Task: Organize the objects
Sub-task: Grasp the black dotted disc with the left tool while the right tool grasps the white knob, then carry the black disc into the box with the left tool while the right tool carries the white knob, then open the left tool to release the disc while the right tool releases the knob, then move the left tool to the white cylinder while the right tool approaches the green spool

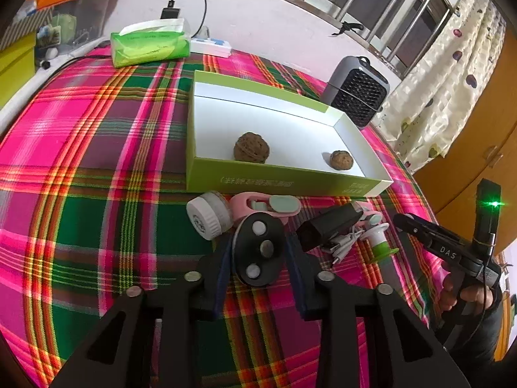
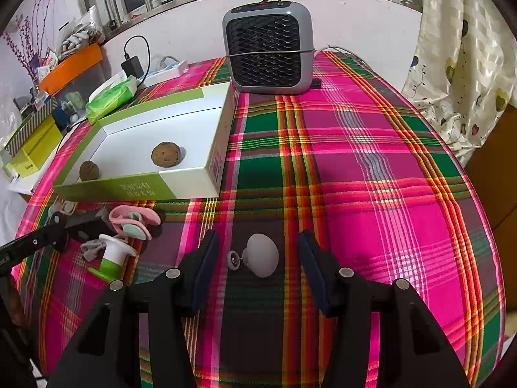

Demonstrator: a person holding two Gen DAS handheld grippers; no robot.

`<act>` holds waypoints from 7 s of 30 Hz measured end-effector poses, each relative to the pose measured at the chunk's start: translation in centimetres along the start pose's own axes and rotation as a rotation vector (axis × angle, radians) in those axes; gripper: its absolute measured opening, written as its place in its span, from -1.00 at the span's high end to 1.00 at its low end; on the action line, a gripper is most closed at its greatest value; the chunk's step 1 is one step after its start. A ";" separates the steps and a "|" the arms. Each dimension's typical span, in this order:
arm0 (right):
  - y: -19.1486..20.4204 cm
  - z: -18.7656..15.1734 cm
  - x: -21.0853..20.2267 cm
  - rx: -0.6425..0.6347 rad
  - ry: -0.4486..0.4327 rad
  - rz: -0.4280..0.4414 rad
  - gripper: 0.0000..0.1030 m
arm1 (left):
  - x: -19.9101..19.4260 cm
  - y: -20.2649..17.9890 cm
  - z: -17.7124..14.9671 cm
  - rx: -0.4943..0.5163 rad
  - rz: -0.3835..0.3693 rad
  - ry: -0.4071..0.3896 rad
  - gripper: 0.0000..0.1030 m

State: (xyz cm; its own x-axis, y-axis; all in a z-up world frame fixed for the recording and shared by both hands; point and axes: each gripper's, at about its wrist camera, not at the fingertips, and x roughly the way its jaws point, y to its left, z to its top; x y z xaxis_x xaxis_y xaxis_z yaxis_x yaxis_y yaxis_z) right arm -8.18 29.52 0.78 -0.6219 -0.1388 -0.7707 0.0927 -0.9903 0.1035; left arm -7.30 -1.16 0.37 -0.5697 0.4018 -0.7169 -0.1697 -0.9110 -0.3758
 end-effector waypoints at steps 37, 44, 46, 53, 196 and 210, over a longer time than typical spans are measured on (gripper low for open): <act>0.5 0.3 -1.9 0.010 -0.052 0.015 0.36 | -2.0 -0.6 -0.1 0.049 -0.001 -0.038 0.57; 1.1 1.0 -2.6 -0.004 -0.074 0.031 0.36 | -3.0 -1.1 0.7 0.075 -0.005 -0.059 0.57; 1.3 1.3 -2.9 -0.009 -0.082 0.042 0.36 | -3.2 -1.3 1.1 0.085 -0.002 -0.064 0.57; 2.7 3.4 -3.3 -0.047 -0.113 0.069 0.36 | -3.3 -1.6 3.3 0.112 -0.016 -0.085 0.57; 9.8 -1.9 -1.6 -0.085 -0.037 0.126 0.05 | -2.4 3.5 2.5 0.047 -0.022 -0.029 0.33; 9.9 -1.9 0.1 -0.121 0.012 0.020 0.05 | -0.9 2.6 2.6 0.072 -0.033 0.008 0.32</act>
State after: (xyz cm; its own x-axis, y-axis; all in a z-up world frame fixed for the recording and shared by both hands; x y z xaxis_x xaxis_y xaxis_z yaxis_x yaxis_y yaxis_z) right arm -5.83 19.74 0.49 -0.6094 -0.1575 -0.7771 0.1984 -0.9792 0.0429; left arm -9.35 -4.16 1.57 -0.5566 0.4322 -0.7095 -0.2457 -0.9014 -0.3565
